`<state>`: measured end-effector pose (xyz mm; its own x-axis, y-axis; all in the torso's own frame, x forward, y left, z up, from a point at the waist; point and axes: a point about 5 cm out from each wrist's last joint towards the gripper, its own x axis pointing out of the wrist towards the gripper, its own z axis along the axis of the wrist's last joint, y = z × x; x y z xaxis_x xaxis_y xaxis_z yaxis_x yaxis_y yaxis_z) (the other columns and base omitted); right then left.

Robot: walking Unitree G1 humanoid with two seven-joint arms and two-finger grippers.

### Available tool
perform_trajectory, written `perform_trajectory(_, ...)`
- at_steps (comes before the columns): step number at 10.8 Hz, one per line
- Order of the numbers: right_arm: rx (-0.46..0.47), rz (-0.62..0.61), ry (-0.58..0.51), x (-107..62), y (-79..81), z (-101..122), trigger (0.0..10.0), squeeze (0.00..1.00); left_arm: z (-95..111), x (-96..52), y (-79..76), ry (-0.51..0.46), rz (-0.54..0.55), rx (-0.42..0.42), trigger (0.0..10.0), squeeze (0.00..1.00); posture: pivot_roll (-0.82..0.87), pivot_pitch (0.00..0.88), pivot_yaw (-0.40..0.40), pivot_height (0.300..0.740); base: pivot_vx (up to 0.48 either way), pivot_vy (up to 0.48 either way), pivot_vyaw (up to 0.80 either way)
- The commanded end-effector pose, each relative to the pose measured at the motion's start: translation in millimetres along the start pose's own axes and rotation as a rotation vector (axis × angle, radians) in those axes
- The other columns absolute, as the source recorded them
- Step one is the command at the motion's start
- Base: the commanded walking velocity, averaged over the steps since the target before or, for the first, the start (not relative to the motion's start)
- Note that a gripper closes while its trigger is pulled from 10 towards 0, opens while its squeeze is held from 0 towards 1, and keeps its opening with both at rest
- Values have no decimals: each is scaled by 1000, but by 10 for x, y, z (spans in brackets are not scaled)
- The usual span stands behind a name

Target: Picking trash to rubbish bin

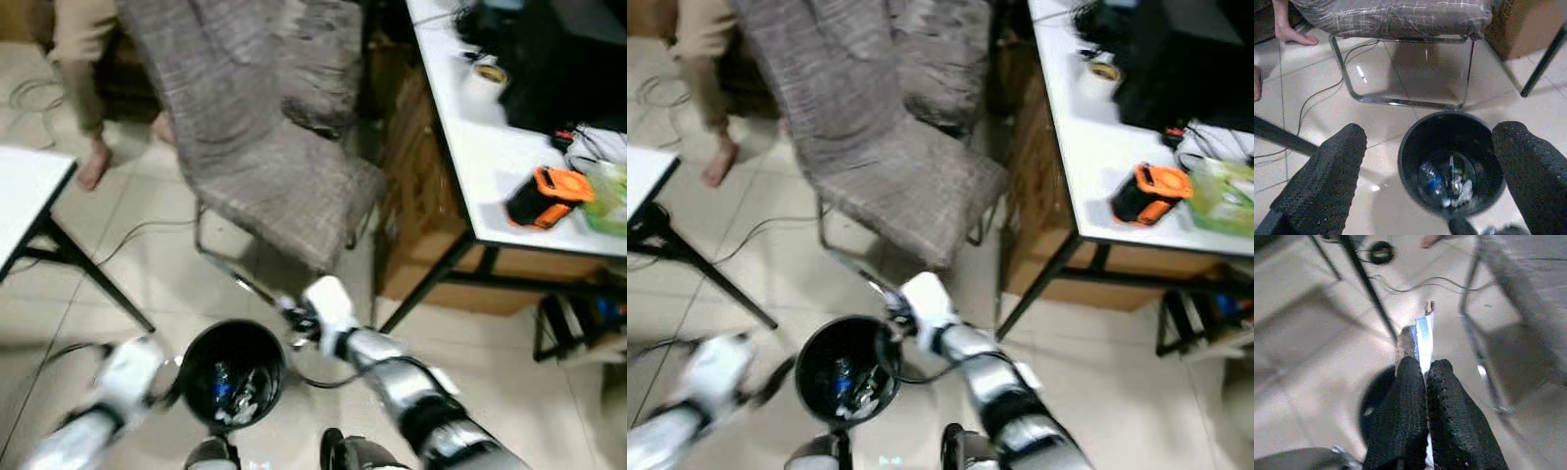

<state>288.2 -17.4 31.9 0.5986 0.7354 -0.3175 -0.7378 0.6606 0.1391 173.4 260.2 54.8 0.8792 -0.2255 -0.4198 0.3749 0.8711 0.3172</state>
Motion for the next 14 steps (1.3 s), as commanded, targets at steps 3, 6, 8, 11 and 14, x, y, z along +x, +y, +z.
perform_trajectory(3,116,95,-50,163,168,155,10000,0,278,-297,-31,-22,-99,-7,10000,0,215,221,-144,740,0,0,0)
perform_trajectory(6,212,192,-127,278,315,349,10000,0,421,-440,-61,17,-145,-22,10000,0,244,234,-125,740,0,0,0)
perform_trajectory(8,138,288,-161,357,485,505,10000,0,432,-464,-52,57,-160,-4,10000,0,252,237,-116,740,0,0,0)
perform_trajectory(11,-34,181,-170,334,374,548,10000,0,456,-270,28,24,19,-35,10000,0,223,224,-122,740,0,0,0)
perform_trajectory(14,6,-89,-304,-98,-133,326,10000,0,596,257,-253,-107,100,-162,10000,0,135,184,-110,740,0,0,0)
